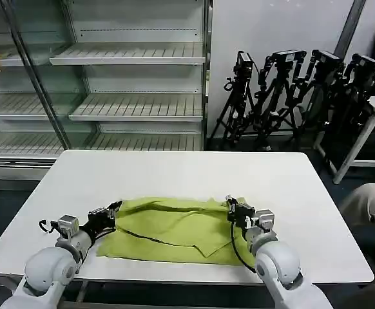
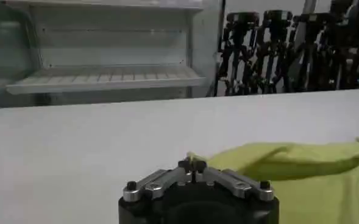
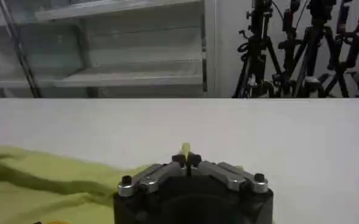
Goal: Fold and organize the clothes.
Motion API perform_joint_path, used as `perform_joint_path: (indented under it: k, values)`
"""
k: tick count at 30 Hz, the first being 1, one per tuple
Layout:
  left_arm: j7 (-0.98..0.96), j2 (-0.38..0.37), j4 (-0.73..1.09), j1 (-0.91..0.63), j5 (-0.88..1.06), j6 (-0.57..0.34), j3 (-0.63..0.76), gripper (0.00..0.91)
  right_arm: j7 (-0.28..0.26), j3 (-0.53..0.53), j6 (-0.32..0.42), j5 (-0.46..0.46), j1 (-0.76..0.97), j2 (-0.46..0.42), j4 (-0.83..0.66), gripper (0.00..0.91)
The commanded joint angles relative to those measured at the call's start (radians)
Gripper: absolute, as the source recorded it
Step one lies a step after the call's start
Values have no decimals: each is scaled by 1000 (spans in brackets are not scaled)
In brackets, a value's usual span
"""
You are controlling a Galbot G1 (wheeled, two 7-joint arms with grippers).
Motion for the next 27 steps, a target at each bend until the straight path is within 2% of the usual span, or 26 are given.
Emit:
perform_joint_path:
  k: [1, 27]
  values:
    - [-9, -18, -89, 92, 87, 3, -8, 20, 0, 10, 4, -51, -66, -15, 63, 0]
    - [-12, 17, -91, 91, 88, 33, -14, 20, -5, 22, -14, -52, -81, -23, 75, 0]
